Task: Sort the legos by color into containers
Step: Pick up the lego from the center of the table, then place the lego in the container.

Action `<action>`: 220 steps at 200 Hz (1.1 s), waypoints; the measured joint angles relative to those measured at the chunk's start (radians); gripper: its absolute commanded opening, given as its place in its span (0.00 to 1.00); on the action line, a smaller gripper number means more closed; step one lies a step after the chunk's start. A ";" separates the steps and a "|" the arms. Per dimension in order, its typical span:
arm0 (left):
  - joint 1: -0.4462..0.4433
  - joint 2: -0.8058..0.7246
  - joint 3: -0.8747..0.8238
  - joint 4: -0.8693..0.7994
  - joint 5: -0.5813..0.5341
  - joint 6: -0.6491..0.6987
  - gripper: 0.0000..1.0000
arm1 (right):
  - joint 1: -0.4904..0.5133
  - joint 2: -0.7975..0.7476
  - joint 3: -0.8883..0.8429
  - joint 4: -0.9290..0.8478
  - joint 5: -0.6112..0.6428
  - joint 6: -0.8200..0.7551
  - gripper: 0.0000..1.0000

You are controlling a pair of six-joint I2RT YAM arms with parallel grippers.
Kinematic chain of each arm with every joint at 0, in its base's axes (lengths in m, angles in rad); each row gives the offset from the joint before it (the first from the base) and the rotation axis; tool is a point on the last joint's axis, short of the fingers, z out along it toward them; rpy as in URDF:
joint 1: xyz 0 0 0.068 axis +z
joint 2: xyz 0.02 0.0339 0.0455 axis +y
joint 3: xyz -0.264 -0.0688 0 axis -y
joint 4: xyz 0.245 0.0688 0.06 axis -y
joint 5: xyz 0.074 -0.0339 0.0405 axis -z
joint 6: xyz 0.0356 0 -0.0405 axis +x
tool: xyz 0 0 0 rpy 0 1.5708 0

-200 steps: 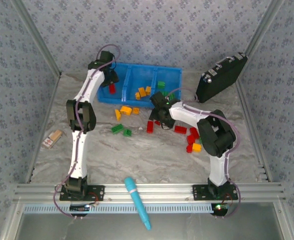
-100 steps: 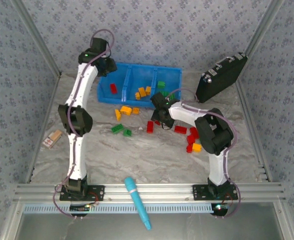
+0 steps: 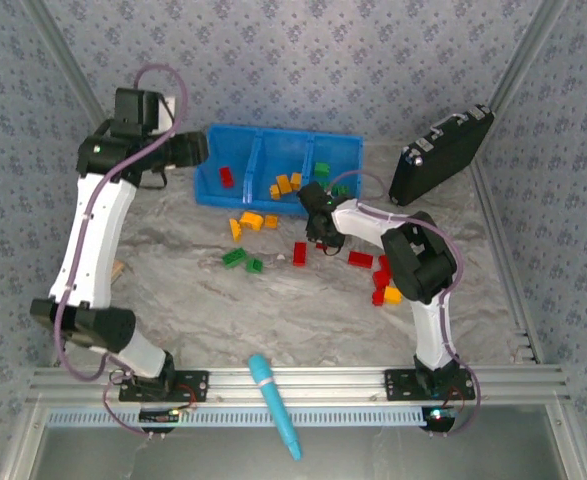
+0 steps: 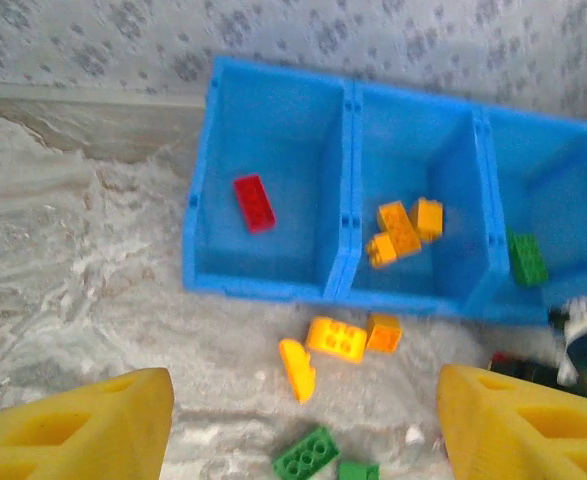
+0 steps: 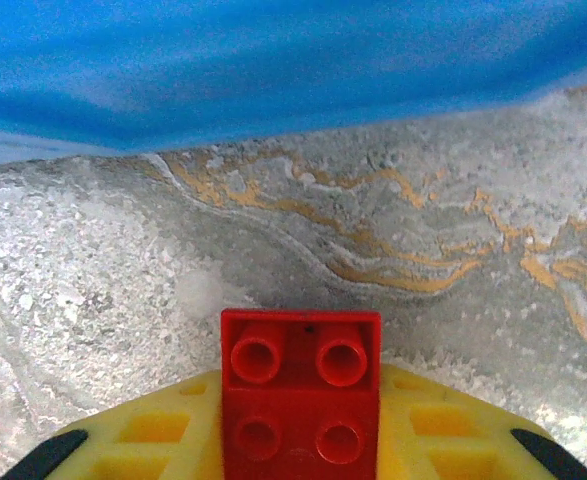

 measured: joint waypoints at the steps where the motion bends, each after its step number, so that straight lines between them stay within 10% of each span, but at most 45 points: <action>1: 0.000 -0.008 -0.013 0.005 0.003 0.002 0.68 | 0.000 0.000 0.000 0.000 0.001 -0.001 0.31; 80: -0.006 -0.267 -0.605 0.058 0.006 0.048 0.68 | -0.004 -0.041 0.019 -0.031 0.001 -0.232 0.22; 220: -0.109 -0.434 -1.158 0.312 0.111 -0.385 0.68 | -0.124 0.020 0.397 -0.045 0.079 -0.536 0.20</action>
